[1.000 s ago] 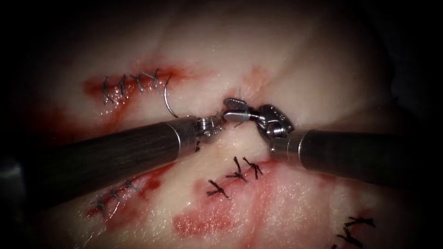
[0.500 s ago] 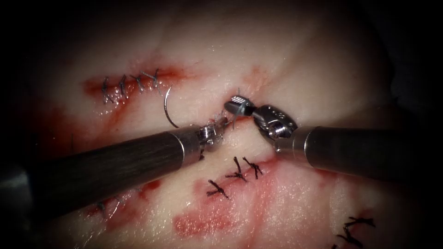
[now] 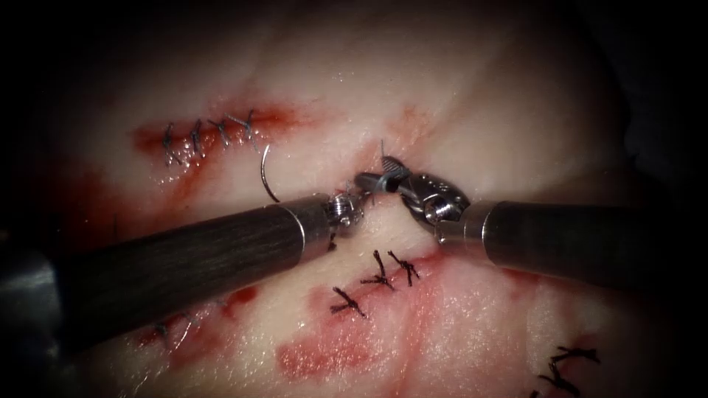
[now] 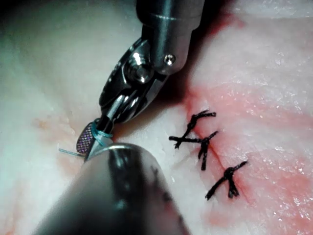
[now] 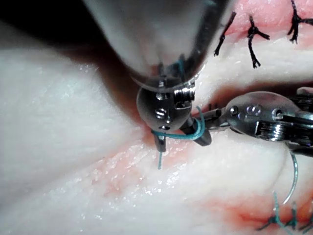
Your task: Wound Closure
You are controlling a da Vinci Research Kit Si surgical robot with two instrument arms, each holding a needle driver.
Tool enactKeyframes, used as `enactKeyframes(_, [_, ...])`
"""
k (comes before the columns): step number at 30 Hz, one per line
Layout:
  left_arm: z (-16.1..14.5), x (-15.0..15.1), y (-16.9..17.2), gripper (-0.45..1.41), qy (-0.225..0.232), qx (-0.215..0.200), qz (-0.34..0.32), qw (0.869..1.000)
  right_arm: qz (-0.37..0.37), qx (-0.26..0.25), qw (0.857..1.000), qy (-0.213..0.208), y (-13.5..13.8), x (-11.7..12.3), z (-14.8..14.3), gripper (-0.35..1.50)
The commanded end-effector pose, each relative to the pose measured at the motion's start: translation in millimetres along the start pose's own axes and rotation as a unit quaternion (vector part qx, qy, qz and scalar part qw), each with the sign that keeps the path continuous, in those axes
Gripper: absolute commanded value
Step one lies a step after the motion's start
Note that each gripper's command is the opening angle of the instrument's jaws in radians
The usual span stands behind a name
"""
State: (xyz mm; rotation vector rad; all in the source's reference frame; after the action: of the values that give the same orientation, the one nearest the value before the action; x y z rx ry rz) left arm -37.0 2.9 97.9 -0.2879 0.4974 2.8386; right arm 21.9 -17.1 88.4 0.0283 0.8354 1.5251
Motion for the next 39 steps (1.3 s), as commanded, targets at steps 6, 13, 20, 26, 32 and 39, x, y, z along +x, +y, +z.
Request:
enactKeyframes(6, [0.8,1.3,-0.2,-0.45,0.002,-0.001,0.005,1.000,-0.002,-0.014,1.000,0.009,0.6,0.4,1.0,0.98])
enactKeyframes(13, [0.9,1.4,-0.2,-0.45,0.001,-0.001,0.003,1.000,-0.002,-0.016,1.000,0.009,0.6,0.5,1.6,0.91])
enactKeyframes(20, [1.0,1.7,-0.3,-0.45,0.002,-0.002,0.008,1.000,-0.001,-0.013,1.000,0.009,0.6,0.6,3.0,0.84])
enactKeyframes(26, [1.2,1.8,-0.4,-0.45,0.002,-0.002,0.007,1.000,-0.004,-0.013,1.000,0.005,0.4,0.7,4.1,0.69])
enactKeyframes(32, [1.1,1.8,-0.5,-0.45,0.002,-0.003,0.006,1.000,-0.006,-0.017,1.000,0.004,0.2,0.6,4.4,-0.35])
enactKeyframes(39, [0.8,1.2,-1.2,-0.45,0.002,-0.006,0.006,1.000,-0.032,-0.011,0.999,0.016,-1.0,1.2,2.5,-0.35])
